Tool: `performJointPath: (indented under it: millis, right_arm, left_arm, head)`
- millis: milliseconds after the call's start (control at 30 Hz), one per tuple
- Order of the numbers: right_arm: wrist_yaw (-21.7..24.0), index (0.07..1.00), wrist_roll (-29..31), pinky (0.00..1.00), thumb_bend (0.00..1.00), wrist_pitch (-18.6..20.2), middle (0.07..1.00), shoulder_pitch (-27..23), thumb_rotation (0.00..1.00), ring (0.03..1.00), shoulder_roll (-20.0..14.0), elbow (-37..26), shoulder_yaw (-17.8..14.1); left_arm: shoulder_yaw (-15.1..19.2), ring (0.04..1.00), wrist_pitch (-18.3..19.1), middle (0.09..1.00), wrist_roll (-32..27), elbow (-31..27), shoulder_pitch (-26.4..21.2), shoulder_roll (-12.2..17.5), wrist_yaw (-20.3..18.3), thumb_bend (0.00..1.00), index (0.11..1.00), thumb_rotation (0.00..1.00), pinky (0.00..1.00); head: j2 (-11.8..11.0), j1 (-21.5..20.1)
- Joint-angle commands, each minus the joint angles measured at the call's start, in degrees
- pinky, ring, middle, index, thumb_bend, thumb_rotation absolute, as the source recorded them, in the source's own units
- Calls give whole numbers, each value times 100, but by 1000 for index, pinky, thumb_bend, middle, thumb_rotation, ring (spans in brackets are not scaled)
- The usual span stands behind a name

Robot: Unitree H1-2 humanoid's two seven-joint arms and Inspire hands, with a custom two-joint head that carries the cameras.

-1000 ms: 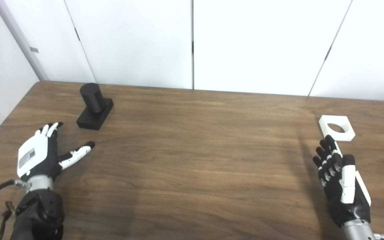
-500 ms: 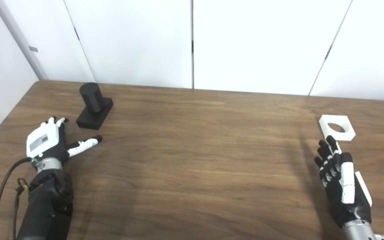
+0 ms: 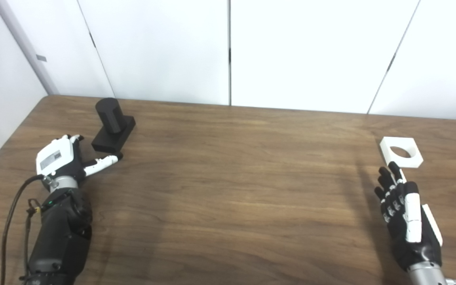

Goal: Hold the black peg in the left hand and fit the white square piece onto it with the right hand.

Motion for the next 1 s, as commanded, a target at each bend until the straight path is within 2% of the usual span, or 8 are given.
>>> performJointPath:
  millis: [0,300,533,967]
  right_arm:
    - [-21,1000,48,1000,490,-134,972,413,1000,1000,105,-190,45]
    - [-36,1000,-22,1000,488,-168,967,421,1000,992,105,-166,56]
    - [-41,1000,13,1000,482,-144,962,437,1000,990,120,-197,50]
    - [-63,1000,55,1000,479,-64,956,443,1000,992,157,-260,55]
  left_arm:
    - [73,991,11,964,110,17,-403,113,188,978,873,764,1000]
    - [87,972,11,944,77,424,-705,67,256,959,850,743,1000]
    - [-32,954,11,926,126,590,-855,26,302,993,845,761,1000]
    - [-252,949,11,913,91,961,-1005,79,269,978,840,778,972]
  head:
    - [7,6]
    - [10,-8]
    - [18,-39]
    - [37,-62]
